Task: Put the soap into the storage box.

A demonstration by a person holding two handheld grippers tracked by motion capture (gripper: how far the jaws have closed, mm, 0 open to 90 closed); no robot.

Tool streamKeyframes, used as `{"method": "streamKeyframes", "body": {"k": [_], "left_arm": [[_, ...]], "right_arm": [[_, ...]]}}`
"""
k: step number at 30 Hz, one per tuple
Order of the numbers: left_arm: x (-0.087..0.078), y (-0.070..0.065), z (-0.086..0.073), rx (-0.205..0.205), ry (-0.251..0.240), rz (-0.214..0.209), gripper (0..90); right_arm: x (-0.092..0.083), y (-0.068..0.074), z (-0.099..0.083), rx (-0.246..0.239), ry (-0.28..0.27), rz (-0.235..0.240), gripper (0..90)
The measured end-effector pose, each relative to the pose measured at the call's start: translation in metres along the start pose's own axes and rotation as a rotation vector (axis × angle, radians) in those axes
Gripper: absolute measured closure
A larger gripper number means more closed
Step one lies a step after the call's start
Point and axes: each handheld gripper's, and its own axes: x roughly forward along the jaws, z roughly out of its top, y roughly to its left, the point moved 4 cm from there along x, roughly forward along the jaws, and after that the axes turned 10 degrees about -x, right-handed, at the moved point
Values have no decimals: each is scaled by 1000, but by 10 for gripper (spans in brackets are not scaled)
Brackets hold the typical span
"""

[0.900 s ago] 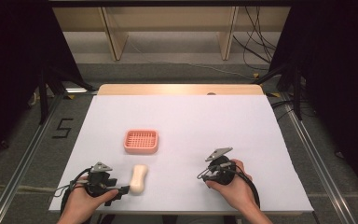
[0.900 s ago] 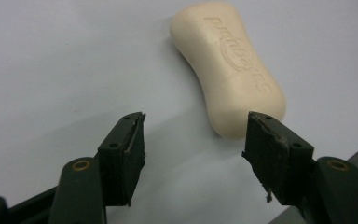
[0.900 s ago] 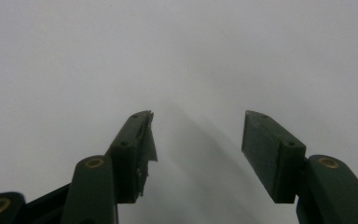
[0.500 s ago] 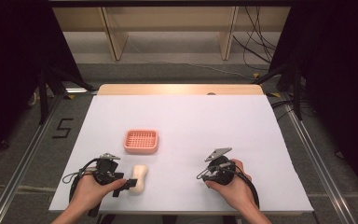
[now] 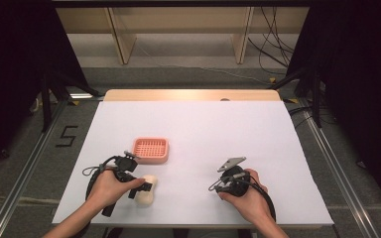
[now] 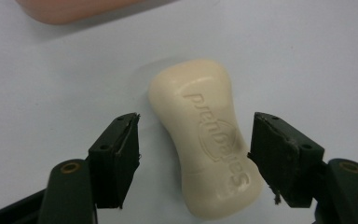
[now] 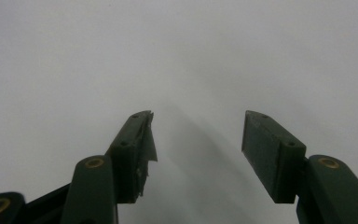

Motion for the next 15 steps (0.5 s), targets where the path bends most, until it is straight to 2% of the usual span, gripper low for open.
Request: {"method": "streamKeyframes", "body": {"k": [2, 3, 6, 11, 12, 13, 14, 15], "left_arm": [[2, -2, 0, 8, 28, 1, 324], [4, -3, 0, 0, 20, 4, 324], [8, -9, 1, 12, 43, -3, 324], [13, -12, 2, 24, 57, 35, 313], [15, -12, 2, 14, 62, 36, 315], [16, -11, 2, 32, 79, 43, 318], [18, -11, 1, 24, 80, 51, 323], [18, -10, 1, 36, 89, 52, 320]], "right_arm": [[0, 0, 0, -7, 0, 0, 435], [0, 1, 0, -7, 0, 3, 435], [2, 2, 1, -15, 3, 3, 434], [1, 2, 1, -19, -1, 6, 434], [1, 3, 1, -13, -2, 9, 434], [1, 3, 1, -12, -1, 9, 434], [1, 3, 1, -12, 0, 10, 434], [1, 2, 0, -16, -1, 7, 434]]}}
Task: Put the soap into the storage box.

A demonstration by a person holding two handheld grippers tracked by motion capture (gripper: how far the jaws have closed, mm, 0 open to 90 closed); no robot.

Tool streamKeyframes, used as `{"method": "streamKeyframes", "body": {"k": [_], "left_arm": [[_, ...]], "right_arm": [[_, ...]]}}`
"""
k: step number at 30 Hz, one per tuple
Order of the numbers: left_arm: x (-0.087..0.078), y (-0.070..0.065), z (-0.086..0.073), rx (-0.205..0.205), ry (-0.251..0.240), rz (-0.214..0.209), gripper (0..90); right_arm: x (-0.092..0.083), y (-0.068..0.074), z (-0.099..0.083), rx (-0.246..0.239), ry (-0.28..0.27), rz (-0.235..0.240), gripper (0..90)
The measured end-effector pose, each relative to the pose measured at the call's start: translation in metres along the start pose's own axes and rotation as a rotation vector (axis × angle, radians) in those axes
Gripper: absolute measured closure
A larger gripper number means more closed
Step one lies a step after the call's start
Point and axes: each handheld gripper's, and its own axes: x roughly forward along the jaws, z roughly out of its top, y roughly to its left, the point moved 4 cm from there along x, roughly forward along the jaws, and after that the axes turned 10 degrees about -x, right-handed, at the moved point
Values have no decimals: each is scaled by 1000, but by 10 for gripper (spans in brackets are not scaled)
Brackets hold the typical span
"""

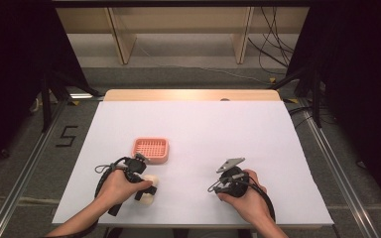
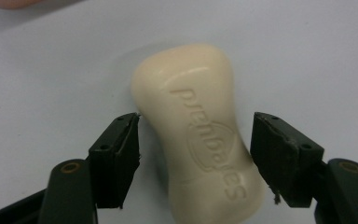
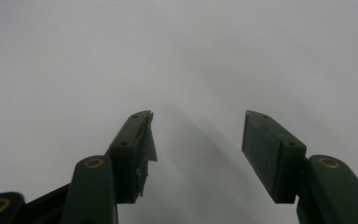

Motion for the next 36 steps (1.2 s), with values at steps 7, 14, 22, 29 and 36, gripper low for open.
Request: {"method": "streamKeyframes", "body": {"k": [7, 14, 22, 29, 36], "left_arm": [[2, -1, 2, 35, 37, 21, 397], [3, 6, 4, 73, 97, 71, 460], [7, 6, 6, 123, 90, 81, 452], [6, 6, 8, 160, 133, 87, 478], [6, 6, 10, 174, 155, 79, 488]], "right_arm": [[1, 1, 0, 1, 3, 7, 433], [1, 2, 1, -3, 1, 9, 433], [2, 2, 0, -3, 5, 8, 433], [2, 4, 0, 3, 12, 16, 433], [3, 3, 0, -19, 10, 13, 433]]}}
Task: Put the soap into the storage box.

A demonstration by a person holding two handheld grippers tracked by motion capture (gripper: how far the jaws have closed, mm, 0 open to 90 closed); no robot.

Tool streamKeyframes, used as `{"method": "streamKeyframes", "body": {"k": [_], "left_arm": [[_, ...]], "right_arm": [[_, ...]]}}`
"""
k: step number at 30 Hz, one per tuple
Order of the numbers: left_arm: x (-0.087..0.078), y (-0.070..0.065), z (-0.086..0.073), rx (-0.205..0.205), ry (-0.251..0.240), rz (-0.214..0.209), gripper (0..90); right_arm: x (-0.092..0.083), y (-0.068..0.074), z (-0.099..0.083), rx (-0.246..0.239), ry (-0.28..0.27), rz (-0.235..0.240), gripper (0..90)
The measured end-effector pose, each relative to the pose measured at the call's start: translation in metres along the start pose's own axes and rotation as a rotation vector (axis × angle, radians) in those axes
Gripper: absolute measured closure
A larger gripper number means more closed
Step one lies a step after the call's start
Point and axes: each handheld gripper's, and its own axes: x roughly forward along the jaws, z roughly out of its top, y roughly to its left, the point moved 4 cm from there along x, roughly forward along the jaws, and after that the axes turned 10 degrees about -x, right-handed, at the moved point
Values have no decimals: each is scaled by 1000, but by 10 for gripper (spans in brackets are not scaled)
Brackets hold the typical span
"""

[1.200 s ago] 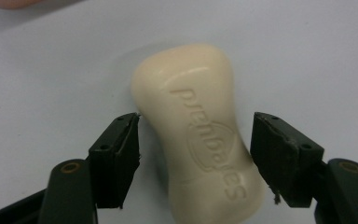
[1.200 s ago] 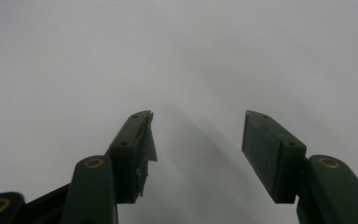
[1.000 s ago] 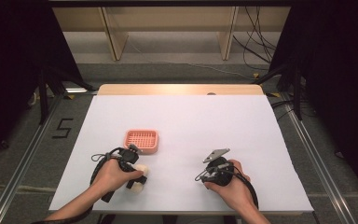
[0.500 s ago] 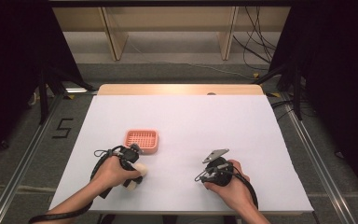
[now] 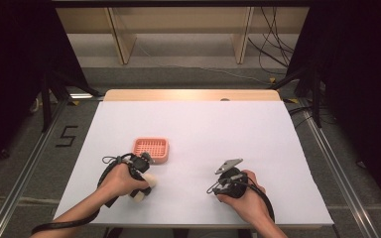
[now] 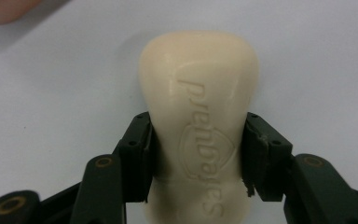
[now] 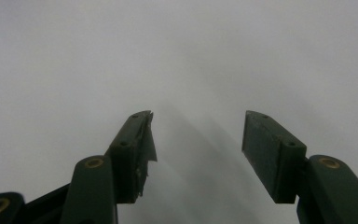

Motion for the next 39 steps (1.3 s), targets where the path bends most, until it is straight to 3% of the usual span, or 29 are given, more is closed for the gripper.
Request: {"method": "streamKeyframes", "body": {"k": [5, 10, 13, 14, 16, 17, 18, 20, 24, 29, 31, 39], "left_arm": [[-1, 3, -1, 38, -5, -21, 491], [-1, 2, -4, 11, -29, -47, 492], [-2, 6, -3, 50, -24, -26, 492], [-2, 5, -4, 24, -24, -31, 493], [-2, 4, -5, 5, -39, -37, 493], [-2, 6, -4, 23, -42, -34, 493], [-3, 6, -5, 10, -48, -40, 493], [-4, 9, -3, 46, -69, -30, 493], [-7, 8, -5, 47, -95, -45, 493], [-11, 12, -8, 98, -131, -39, 494], [-10, 10, -8, 71, -169, -48, 494], [-14, 15, -10, 75, -221, -42, 494]], "right_arm": [[2, -1, -1, -8, 1, -4, 433], [1, -1, -1, -11, -1, -2, 433], [1, 0, -1, 4, 1, 3, 433], [1, 0, -1, 4, 2, 3, 433], [1, 0, -1, 4, 2, 4, 433], [1, 0, -1, 3, 2, 4, 433], [1, 0, -1, -5, 2, 2, 433], [1, 0, -1, -3, 2, 1, 433], [1, -1, -1, -8, 2, 1, 433], [1, 0, -1, 3, 1, 2, 433], [2, 0, -1, -7, 1, -1, 433], [1, 0, -1, 6, 3, 1, 433]]}}
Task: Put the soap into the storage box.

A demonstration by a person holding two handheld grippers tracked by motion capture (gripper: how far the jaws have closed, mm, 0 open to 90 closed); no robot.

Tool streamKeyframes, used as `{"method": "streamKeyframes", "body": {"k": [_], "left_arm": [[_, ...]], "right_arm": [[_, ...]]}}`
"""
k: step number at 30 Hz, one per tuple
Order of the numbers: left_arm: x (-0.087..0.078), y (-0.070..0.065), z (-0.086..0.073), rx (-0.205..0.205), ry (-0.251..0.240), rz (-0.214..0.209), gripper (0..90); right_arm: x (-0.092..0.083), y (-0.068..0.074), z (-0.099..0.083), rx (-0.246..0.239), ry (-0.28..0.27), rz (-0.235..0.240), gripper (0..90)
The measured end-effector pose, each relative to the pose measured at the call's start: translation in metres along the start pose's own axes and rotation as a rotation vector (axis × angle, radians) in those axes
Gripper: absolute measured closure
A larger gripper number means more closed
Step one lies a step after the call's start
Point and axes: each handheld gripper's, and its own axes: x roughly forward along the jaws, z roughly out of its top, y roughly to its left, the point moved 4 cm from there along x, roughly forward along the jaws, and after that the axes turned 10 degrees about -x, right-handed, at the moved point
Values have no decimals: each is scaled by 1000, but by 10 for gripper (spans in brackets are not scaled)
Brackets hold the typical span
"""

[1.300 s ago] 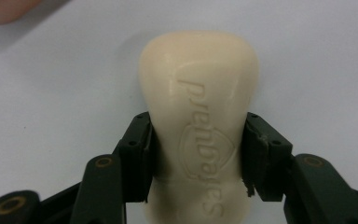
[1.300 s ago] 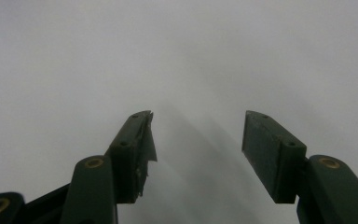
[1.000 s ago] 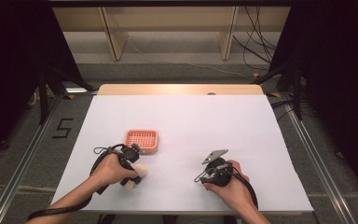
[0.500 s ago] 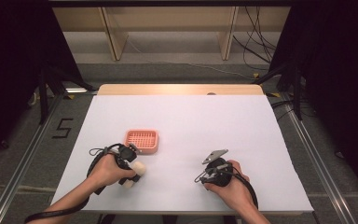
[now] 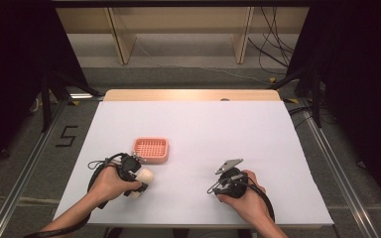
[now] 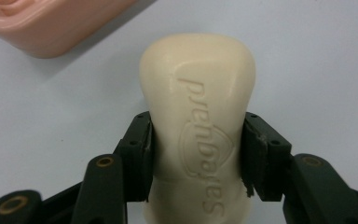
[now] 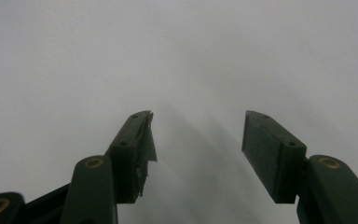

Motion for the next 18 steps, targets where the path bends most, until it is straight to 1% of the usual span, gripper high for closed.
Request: {"method": "streamKeyframes", "body": {"k": [1, 3, 4, 6, 9, 10, 11, 13, 14, 18], "left_arm": [[0, 1, 0, 2, -10, -3, 494], [-1, 2, 0, -3, -25, 4, 494], [-2, 4, 0, 12, -19, -4, 494], [-2, 3, -1, 1, -30, -2, 494], [-4, 5, 0, 12, -36, 5, 494], [-4, 6, 0, 4, -47, -1, 494], [-5, 6, 0, -2, -48, -2, 494], [-5, 6, 0, -8, -63, 6, 494], [-5, 8, -1, 9, -51, 7, 494], [-5, 10, -1, 19, -56, 12, 494]], "right_arm": [[0, 0, 0, -5, -2, -1, 433], [0, 1, 0, 5, -1, 2, 433], [0, 0, 0, -8, -2, -1, 433], [0, 0, 0, -11, -3, -1, 433], [0, 0, 0, -5, -5, -1, 433], [0, 0, 0, -5, -5, -3, 433], [0, 0, 0, -5, -6, -5, 433], [0, -1, 0, -7, -8, -7, 433], [0, -1, 0, -10, -10, -11, 432], [0, -1, 0, -12, -11, -10, 432]]}}
